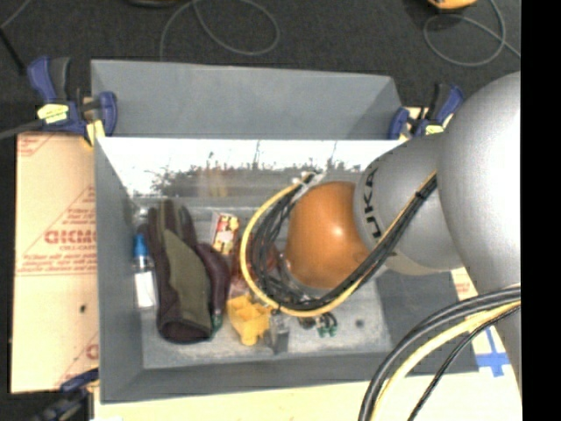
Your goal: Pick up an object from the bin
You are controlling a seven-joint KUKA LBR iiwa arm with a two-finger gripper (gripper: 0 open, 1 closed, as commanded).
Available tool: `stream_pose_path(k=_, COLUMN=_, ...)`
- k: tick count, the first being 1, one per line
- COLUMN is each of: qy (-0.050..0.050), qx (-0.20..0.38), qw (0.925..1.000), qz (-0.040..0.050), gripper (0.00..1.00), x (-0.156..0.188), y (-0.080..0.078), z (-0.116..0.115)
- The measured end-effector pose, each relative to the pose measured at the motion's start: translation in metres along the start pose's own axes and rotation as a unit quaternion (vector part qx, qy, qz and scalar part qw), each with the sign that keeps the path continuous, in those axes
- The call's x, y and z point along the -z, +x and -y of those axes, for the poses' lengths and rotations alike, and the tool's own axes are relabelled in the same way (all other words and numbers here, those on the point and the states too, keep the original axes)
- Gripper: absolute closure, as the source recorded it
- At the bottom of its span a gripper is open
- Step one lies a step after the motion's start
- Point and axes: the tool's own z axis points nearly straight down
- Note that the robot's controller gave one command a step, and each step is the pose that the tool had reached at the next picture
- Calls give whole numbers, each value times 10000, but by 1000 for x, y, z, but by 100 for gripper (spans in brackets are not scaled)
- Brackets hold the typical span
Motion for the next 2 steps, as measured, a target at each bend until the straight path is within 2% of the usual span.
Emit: stream_pose_path(k=2, qy=0, qx=2, qw=10000, qz=0, gripper=100, x=0, y=0, z=0)
